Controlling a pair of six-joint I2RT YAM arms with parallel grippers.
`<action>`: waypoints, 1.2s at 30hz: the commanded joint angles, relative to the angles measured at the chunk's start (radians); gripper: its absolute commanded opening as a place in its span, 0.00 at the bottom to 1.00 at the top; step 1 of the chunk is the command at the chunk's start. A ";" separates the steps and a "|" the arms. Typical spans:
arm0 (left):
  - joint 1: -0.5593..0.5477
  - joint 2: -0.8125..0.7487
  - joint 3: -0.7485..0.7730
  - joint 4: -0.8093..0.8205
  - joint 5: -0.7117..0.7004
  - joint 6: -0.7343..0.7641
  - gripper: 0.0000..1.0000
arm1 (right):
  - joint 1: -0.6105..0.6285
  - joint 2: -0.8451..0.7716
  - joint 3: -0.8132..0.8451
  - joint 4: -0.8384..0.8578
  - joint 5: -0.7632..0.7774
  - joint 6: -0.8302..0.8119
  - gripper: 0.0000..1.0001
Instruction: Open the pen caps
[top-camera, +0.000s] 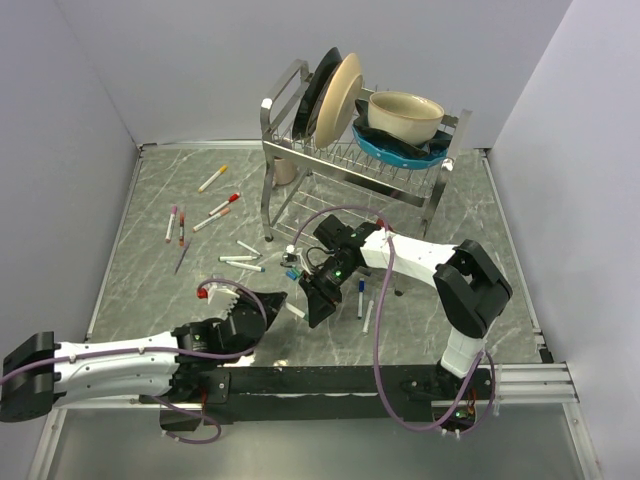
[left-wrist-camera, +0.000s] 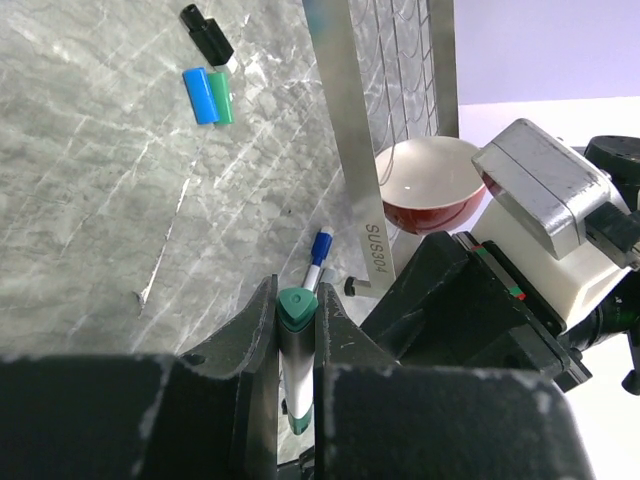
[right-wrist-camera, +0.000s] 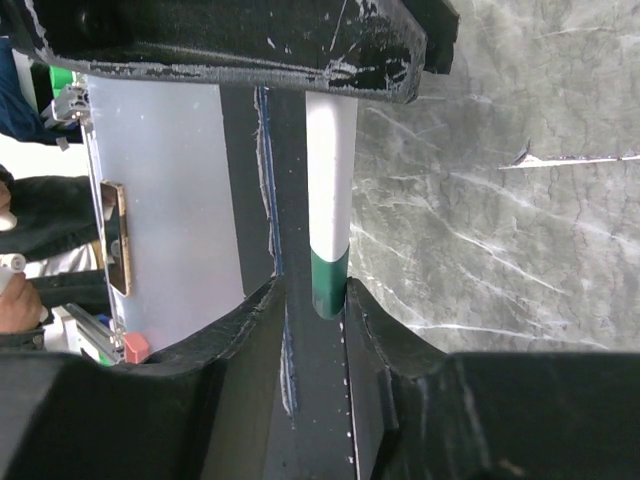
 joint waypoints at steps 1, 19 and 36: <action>0.002 0.012 0.003 0.050 -0.001 0.014 0.01 | -0.002 -0.020 0.026 0.008 -0.027 0.004 0.38; 0.036 -0.024 0.014 0.066 -0.004 0.036 0.01 | 0.012 -0.034 0.023 0.011 -0.019 0.004 0.00; 0.865 -0.141 0.144 -0.027 0.472 0.525 0.01 | 0.021 -0.064 -0.014 0.076 0.151 0.059 0.00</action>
